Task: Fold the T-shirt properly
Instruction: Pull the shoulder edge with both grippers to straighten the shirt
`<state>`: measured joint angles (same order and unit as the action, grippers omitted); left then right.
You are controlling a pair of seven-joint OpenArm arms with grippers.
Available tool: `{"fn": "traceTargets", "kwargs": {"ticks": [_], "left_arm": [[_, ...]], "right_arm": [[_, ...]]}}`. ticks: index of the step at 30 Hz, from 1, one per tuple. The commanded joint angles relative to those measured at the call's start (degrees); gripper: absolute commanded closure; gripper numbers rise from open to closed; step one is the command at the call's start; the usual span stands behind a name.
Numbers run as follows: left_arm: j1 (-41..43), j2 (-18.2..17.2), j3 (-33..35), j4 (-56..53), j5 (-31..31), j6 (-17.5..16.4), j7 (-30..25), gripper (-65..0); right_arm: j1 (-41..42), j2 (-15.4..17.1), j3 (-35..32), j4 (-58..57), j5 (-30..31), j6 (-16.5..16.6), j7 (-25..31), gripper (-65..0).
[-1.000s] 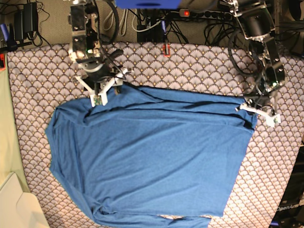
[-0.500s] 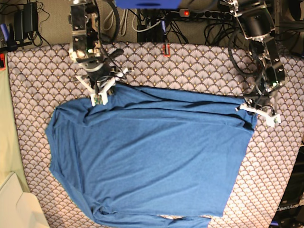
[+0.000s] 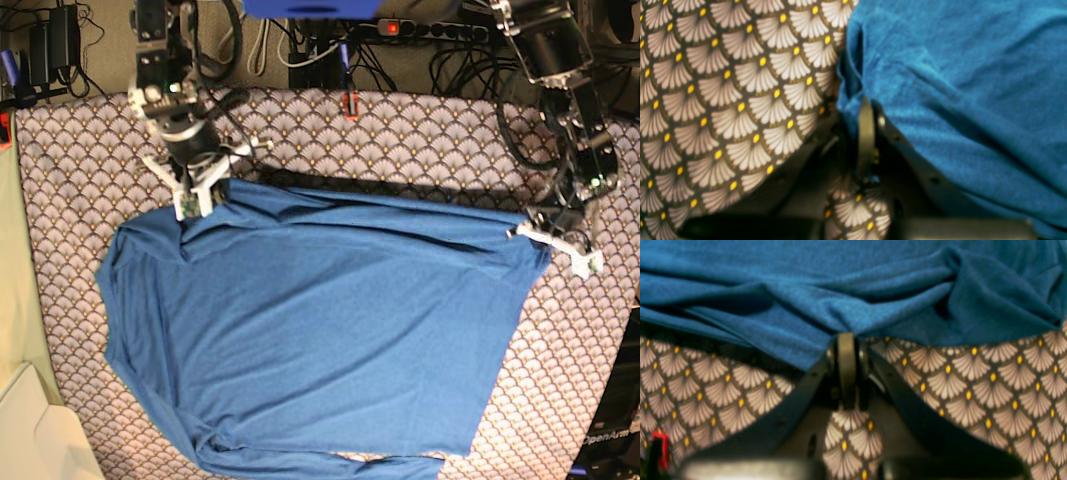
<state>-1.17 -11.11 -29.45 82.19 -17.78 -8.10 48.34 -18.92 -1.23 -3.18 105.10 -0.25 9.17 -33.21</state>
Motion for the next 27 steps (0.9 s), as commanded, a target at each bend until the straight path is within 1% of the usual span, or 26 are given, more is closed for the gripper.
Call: {"fn": "traceTargets", "kwargs": {"ticks": [1, 7, 17, 27], "left_arm": [[-0.5, -0.9, -0.1, 1.1, 0.0, 0.2, -0.4, -0.5], [1.3, -0.7, -0.1, 1.1, 0.0, 0.1, -0.4, -0.5], [4.1, -0.9, -0.2, 1.6, -0.1, 0.1, -0.4, -0.5], [6.8, -1.0, -0.2, 2.4, 0.0, 0.1, -0.4, -0.5]], "right_arm": [[0.0, 0.0, 0.1, 1.8, 0.0, -0.2, 1.6, 0.0], [-3.0, 0.0, 0.0, 3.8, 0.0, -0.2, 1.6, 0.0], [-6.9, 2.5, 0.0, 5.0, 0.0, -0.2, 1.9, 0.0], [-9.5, 2.5, -0.1, 6.8, 0.1, -0.2, 2.3, 0.0]]}}
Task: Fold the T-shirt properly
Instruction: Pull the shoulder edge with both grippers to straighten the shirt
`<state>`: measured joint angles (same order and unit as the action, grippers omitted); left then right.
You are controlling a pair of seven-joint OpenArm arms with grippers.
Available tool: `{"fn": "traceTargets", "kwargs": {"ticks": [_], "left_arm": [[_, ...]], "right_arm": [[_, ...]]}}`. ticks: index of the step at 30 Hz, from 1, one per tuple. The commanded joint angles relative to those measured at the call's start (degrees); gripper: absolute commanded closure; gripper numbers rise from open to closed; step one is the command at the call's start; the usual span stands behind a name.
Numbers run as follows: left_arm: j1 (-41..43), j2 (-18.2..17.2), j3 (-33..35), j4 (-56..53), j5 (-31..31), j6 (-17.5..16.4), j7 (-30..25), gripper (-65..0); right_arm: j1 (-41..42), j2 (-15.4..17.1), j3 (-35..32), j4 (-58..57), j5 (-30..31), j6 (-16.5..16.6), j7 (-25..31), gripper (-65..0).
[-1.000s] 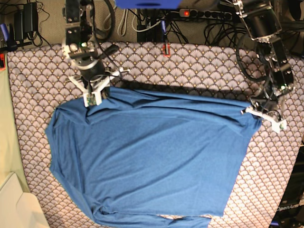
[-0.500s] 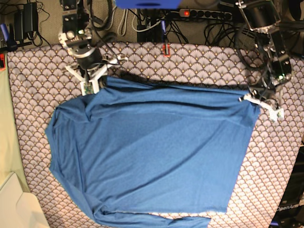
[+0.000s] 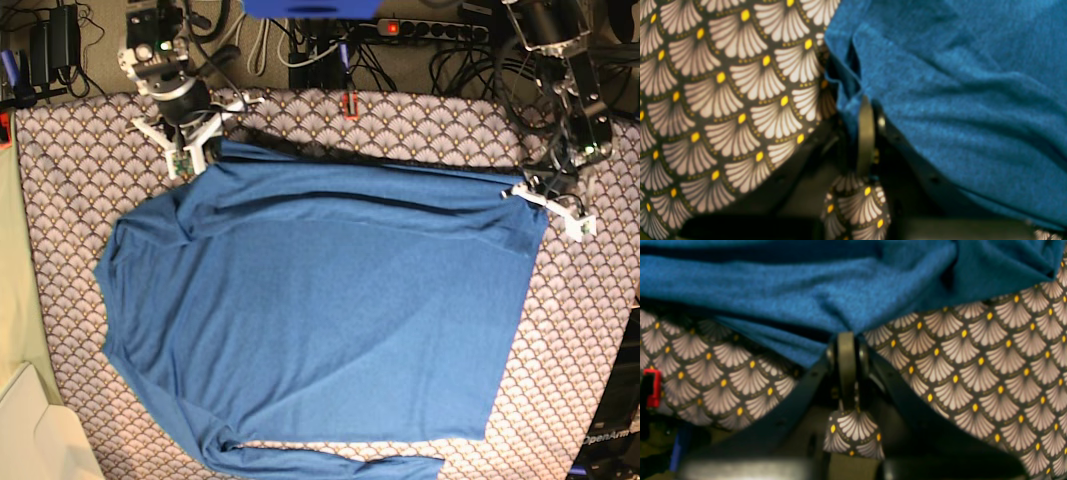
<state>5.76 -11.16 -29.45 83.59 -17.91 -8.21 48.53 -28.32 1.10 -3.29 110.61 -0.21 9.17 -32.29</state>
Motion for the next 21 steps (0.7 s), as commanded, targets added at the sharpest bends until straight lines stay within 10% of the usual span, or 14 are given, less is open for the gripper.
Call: {"fn": "traceTargets", "kwargs": {"ticks": [1, 21], "left_arm": [[0.4, -0.9, -0.2, 1.4, 0.0, 0.3, -0.6, -0.5], [8.3, -0.9, -0.2, 6.3, 0.3, 0.3, -0.6, -0.5]], "right_arm": [[-0.7, 0.2, 0.0, 1.8, 0.1, -0.2, 1.4, 0.0], [-8.4, 2.7, 0.0, 3.0, 0.1, -0.2, 6.6, 0.0]]}}
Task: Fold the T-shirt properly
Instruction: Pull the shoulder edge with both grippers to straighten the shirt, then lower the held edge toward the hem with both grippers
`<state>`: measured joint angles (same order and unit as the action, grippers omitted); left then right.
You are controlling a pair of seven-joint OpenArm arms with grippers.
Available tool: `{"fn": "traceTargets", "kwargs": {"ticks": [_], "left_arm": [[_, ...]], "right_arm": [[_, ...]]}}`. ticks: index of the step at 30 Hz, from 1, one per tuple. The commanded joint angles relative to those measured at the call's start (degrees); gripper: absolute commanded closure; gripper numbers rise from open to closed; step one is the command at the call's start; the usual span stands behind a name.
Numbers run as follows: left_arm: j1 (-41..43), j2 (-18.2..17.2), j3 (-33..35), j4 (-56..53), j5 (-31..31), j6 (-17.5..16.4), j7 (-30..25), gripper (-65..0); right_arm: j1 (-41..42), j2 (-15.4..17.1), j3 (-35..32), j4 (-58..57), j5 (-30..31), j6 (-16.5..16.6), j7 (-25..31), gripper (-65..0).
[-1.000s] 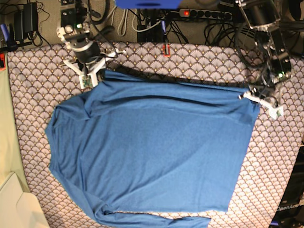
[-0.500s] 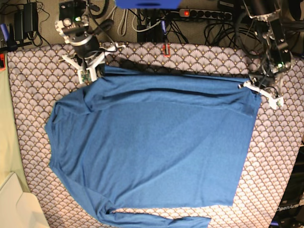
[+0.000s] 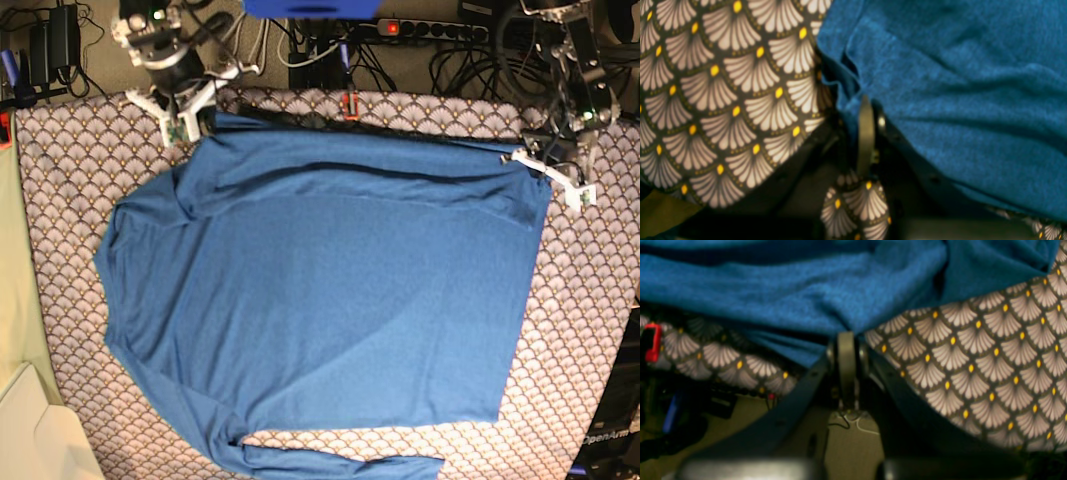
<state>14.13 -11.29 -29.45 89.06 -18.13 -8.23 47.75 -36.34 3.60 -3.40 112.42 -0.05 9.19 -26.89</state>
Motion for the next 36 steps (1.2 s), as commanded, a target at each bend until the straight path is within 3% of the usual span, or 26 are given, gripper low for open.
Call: {"fn": "traceTargets", "kwargs": {"ticks": [1, 9, 24, 36], "left_arm": [[0.2, -0.8, -0.2, 0.8, 0.5, 0.3, 0.2, -0.5], [4.6, -0.9, -0.2, 6.2, 0.6, 0.3, 0.2, -0.5], [4.3, -0.9, -0.2, 6.6, 0.7, 0.3, 0.2, -0.5], [1.6, -1.5, -0.2, 6.6, 0.7, 0.4, 0.2, -0.5]], "right_arm": [[-0.9, 0.5, 0.1, 1.2, -0.1, -0.2, 1.5, 0.0], [-2.3, 0.9, 0.1, 1.2, -0.1, -0.2, 2.1, 0.0], [-1.7, 0.8, 0.1, 2.1, -0.1, -0.2, 2.0, 0.0], [3.9, 0.8, 0.1, 2.3, -0.1, -0.2, 1.4, 0.0]]}}
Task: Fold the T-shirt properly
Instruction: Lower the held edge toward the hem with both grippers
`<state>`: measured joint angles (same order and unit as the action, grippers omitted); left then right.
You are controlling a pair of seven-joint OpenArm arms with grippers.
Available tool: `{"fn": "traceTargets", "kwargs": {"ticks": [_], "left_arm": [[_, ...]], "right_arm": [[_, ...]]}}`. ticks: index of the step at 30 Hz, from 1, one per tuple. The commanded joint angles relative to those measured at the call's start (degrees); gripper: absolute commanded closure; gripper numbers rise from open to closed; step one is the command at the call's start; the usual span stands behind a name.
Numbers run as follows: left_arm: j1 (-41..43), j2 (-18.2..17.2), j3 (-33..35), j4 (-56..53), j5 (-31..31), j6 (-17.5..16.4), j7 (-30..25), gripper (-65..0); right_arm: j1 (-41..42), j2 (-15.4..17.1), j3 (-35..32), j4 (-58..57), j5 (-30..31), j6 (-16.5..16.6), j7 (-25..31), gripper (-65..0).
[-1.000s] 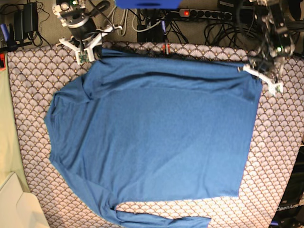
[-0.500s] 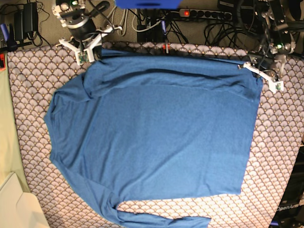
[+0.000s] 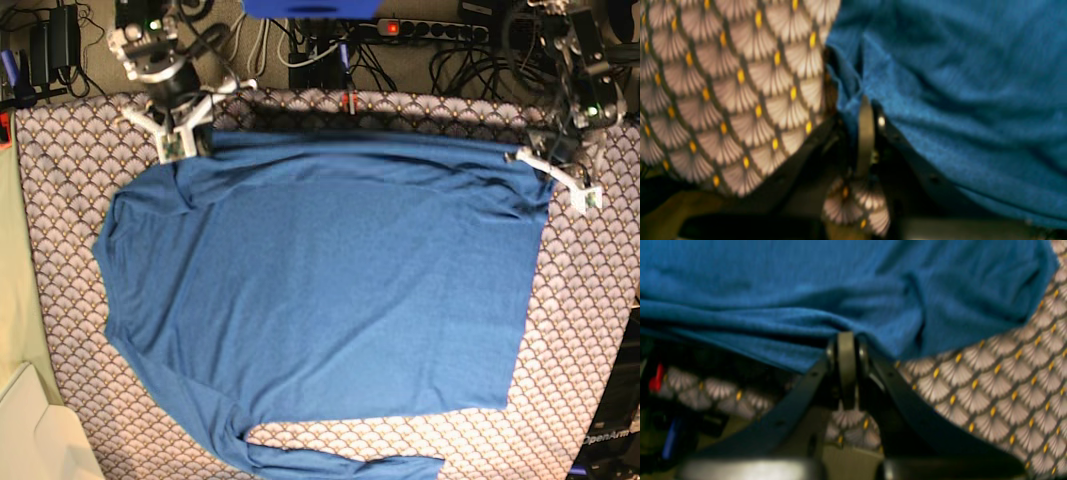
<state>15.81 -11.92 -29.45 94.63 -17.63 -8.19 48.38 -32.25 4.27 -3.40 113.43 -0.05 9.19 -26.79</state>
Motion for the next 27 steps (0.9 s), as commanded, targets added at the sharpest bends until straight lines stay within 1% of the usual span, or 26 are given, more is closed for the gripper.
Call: {"fn": "traceTargets", "kwargs": {"ticks": [1, 8, 15, 19, 24, 27], "left_arm": [[-0.6, -1.0, -0.2, 1.1, 0.2, 0.4, -0.4, -0.5], [-3.5, -1.0, -0.2, 0.9, 0.2, 0.6, -0.3, -0.5], [-7.1, -1.0, 0.2, 0.4, 0.2, 0.7, -0.3, -0.5], [-9.5, -1.0, 0.3, 0.2, 0.3, 0.8, -0.3, -0.5], [-13.7, -1.0, 0.3, -4.2, 0.3, 0.8, -0.3, -0.5], [-15.4, -1.0, 0.3, -6.2, 0.3, 0.8, -0.3, -0.5]], "right_arm": [[0.4, 0.2, 0.1, 1.3, -0.1, -0.2, 1.3, 0.0], [4.4, 0.2, 0.1, 1.0, -0.3, -0.2, 1.1, 0.0], [11.6, 0.2, 0.1, 0.8, -0.3, -0.2, -7.2, 0.0], [15.1, 0.3, 0.1, 0.8, -0.3, -0.2, -8.7, 0.0], [19.0, 0.3, 0.1, -0.9, -0.3, -0.2, -11.1, 0.0], [20.2, 0.3, 0.0, -2.3, -0.3, -0.2, -11.1, 0.0]]}}
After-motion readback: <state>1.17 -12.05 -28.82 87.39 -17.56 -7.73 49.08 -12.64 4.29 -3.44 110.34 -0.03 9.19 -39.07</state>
